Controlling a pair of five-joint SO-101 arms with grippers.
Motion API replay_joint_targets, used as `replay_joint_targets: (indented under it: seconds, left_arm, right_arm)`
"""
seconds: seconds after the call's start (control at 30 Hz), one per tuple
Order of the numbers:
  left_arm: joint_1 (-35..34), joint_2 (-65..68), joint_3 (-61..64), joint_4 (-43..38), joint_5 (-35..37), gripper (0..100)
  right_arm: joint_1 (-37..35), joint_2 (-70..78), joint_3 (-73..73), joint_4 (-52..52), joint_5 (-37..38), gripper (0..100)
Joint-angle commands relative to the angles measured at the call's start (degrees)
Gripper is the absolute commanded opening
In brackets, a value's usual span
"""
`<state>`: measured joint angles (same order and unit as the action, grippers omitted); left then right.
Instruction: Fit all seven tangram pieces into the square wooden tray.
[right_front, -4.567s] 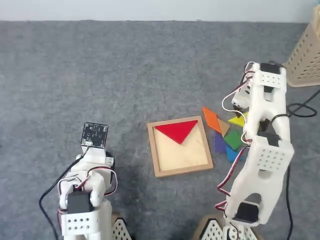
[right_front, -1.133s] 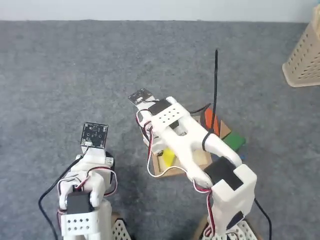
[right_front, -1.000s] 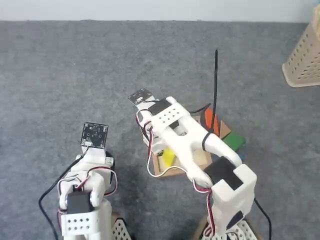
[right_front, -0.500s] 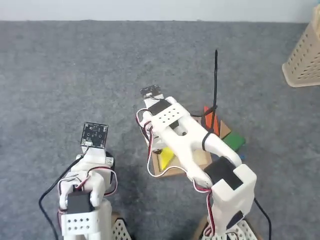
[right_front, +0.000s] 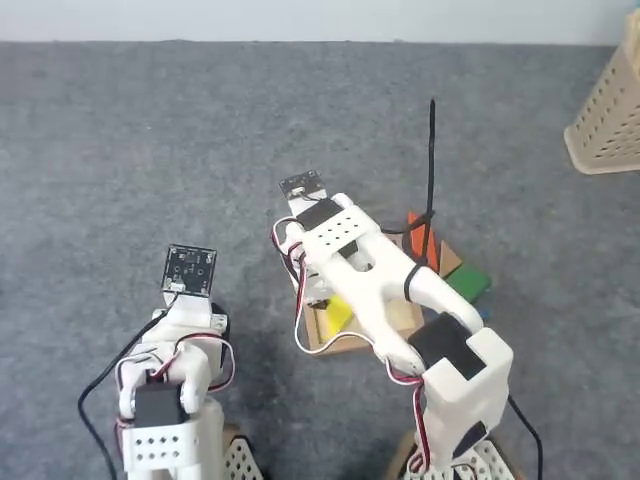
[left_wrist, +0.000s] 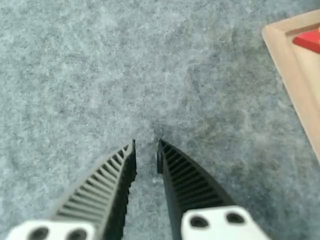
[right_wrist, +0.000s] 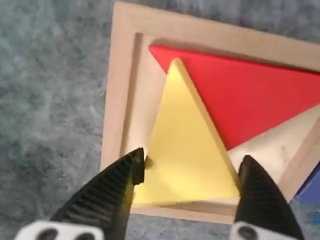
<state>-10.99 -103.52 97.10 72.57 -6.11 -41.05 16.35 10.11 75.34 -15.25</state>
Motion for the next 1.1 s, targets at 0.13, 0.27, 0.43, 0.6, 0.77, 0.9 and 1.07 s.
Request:
replay_joint_targets:
  seconds: [0.13,0.27,0.43,0.6,0.77,0.9,1.07]
  left_arm:
    - [0.2,-1.2,-0.6,0.0,0.4,7]
    - [0.2,-1.2,-0.6,0.0,0.4,7]
    - [0.2,-1.2,-0.6,0.0,0.4,7]
    - [0.2,-1.2,-0.6,0.0,0.4,7]
    - [0.2,-1.2,-0.6,0.0,0.4,7]
    - [0.2,-1.2,-0.6,0.0,0.4,7]
    - [0.2,-1.2,-0.6,0.0,0.4,7]
  right_arm:
    - [-0.3,-1.9,-2.1,0.9,1.3,29.9]
    - [-0.1,-6.9,-0.7,0.7,1.3,28.6]
    - [1.0,-16.3,7.8,-6.8,1.5,20.3]
    - [2.4,-22.3,18.4,-16.7,10.4,14.4]
    - [6.0,-22.5,23.2,-23.3,18.1,3.2]
    - [6.9,-22.5,23.4,-23.6,18.7,1.5]
    - [4.0,-19.9,24.0,-23.9,18.9,1.3]
